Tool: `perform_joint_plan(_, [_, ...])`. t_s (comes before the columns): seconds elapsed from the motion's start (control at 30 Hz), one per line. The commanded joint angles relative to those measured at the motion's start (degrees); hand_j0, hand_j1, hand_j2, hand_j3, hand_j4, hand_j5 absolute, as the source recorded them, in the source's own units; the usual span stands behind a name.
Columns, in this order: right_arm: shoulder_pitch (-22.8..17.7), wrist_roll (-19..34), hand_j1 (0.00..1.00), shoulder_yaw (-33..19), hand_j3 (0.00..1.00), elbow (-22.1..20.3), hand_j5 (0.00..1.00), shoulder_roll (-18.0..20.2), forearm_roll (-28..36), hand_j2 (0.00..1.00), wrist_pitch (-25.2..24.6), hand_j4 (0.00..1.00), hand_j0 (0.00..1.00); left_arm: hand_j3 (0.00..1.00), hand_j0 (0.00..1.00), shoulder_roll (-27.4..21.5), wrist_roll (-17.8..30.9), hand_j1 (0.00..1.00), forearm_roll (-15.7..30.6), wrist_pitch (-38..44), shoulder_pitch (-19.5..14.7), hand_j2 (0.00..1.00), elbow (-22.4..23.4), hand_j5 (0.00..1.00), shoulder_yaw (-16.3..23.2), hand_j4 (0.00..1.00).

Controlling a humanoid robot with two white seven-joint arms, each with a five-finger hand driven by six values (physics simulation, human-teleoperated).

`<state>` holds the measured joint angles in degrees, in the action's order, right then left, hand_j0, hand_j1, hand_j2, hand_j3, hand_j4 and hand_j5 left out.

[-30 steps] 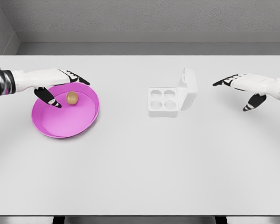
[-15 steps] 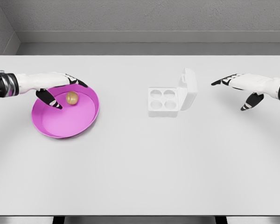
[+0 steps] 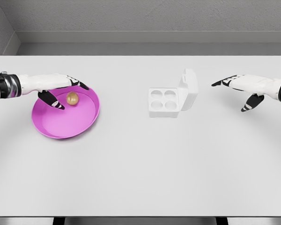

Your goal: Pack egg into the box and close the box lid

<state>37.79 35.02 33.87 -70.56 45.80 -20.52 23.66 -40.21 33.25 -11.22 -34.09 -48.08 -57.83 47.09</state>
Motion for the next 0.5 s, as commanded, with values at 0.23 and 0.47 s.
perform_joint_plan(0.23, [0.00,-0.02,1.00,0.06,1.00,-0.02,1.00,0.08,0.22,1.00,-0.10,1.00,1.00,0.86,0.86,-0.13,-0.02,0.86,0.23,0.16,0.00,0.86,0.87,0.86,-0.06,0.86])
perform_joint_plan(0.47, [0.00,-0.02,1.00,0.06,1.00,-0.02,1.00,0.08,0.22,1.00,-0.10,1.00,1.00,0.86,0.86,0.40,0.06,0.86,0.32,0.08,0.00,0.86,2.72,0.86,-0.06,0.86])
